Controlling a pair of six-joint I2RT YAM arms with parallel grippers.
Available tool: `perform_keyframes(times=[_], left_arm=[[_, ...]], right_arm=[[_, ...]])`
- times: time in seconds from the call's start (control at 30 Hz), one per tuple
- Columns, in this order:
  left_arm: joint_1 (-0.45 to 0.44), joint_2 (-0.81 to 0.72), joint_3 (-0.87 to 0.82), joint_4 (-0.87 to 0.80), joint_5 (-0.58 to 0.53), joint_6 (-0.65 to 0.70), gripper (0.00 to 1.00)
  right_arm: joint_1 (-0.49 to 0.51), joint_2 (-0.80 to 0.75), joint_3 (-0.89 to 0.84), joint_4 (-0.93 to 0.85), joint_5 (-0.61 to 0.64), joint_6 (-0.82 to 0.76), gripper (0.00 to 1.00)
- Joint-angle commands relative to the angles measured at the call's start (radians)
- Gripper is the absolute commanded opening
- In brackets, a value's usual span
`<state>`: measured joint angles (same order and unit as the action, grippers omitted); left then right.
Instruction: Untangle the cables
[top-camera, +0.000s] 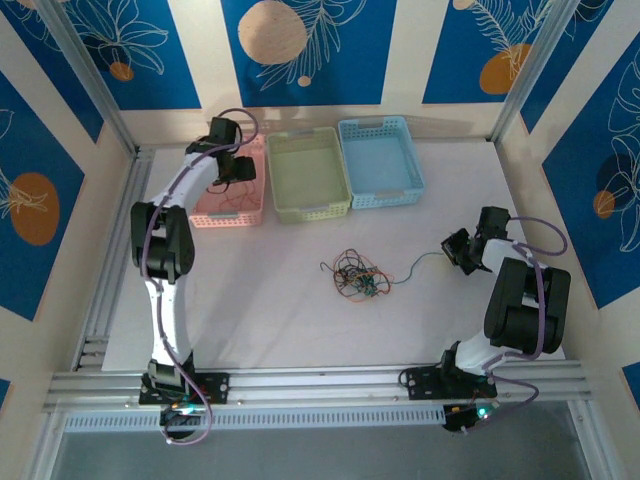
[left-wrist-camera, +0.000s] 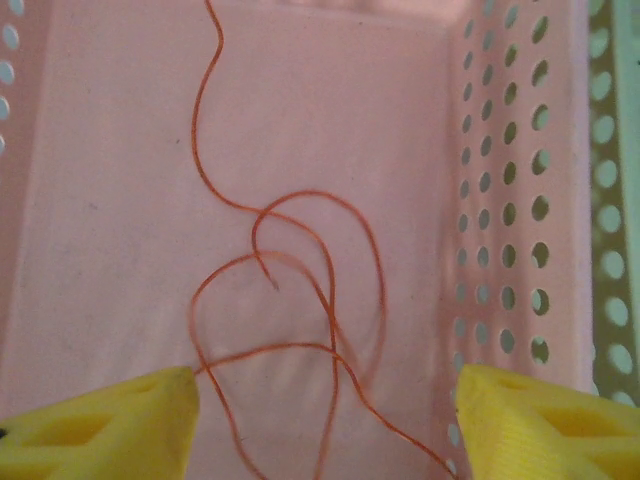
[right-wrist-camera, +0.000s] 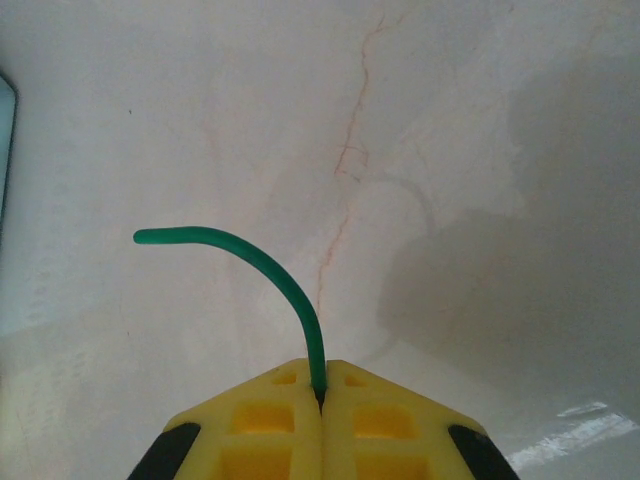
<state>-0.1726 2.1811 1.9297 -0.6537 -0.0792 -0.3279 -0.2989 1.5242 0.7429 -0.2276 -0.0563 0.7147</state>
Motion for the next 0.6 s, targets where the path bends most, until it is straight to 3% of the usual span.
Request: perform_keyframes(times=[0.0, 0.1, 0.27, 0.43, 0.57], left_arm=[[0.011, -0.067, 0.033, -0.019, 0.056, 0.004, 0.72], [0.01, -0.212, -0.083, 0.009, 0.098, -0.035, 0.72], [-0.036, -0.579, -0.453, 0.113, 0.223, -0.098, 0.71], [-0.274, -0.905, -0.894, 0.234, 0.293, -0.112, 0.72], [-0.541, -0.986, -1.135, 0.435, 0.307, -0.168, 0.72]], right_arm=[[0.005, -0.002, -0.01, 0.003, -0.023, 0.006, 0.0], [0.008, -0.013, -0.018, 0.009, -0.022, 0.003, 0.0], [0.05, -0.076, -0.051, 0.043, -0.066, -0.003, 0.0], [0.097, -0.175, -0.078, 0.026, -0.155, -0.04, 0.0], [0.156, -0.256, -0.118, 0.032, -0.119, -0.073, 0.0]])
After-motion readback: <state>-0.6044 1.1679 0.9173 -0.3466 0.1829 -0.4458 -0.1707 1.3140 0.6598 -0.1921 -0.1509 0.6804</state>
